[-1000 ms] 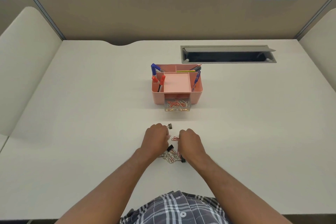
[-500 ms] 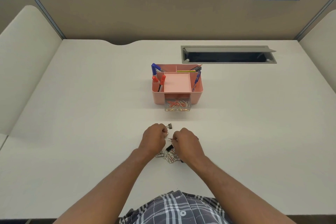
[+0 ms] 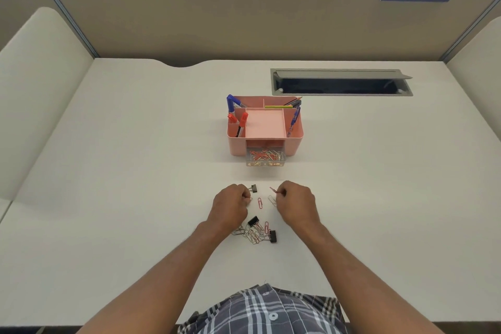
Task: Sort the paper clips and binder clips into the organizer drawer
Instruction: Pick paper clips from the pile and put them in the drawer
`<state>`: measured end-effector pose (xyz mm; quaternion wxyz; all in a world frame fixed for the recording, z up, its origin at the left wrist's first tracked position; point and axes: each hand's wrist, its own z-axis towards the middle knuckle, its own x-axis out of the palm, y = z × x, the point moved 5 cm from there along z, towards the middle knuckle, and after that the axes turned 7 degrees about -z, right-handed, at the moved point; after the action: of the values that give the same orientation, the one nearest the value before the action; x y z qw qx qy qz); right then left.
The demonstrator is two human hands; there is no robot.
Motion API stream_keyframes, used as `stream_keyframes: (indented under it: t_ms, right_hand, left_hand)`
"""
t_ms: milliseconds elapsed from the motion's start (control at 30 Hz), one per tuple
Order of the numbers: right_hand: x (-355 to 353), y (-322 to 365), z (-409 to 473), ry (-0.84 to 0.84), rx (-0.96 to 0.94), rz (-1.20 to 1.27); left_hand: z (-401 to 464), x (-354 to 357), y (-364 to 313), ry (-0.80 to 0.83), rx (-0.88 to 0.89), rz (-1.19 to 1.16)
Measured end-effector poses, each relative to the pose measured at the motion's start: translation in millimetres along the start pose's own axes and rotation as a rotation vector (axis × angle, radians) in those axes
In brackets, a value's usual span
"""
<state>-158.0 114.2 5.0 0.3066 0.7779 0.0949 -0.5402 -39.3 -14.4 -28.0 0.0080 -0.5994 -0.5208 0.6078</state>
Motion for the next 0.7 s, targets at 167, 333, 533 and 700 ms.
stream_keyframes:
  t_ms: [167, 333, 533, 700]
  right_hand:
    - [21.1, 12.5, -12.1, 0.066, -0.108, -0.237]
    - [31.8, 23.3, -18.2, 0.029, -0.160, -0.235]
    - [32.4, 17.6, -7.9, 0.031, -0.086, -0.092]
    - [26.7, 14.8, -0.6, 0.024, -0.086, -0.020]
  left_hand:
    - [0.0, 0.0, -3.2, 0.011, 0.016, 0.044]
    - [-1.1, 3.1, -7.3, 0.014, 0.071, 0.035]
    - [-2.3, 10.6, -16.0, 0.015, 0.095, 0.038]
    - [-0.6, 16.3, -18.4, 0.019, 0.077, 0.060]
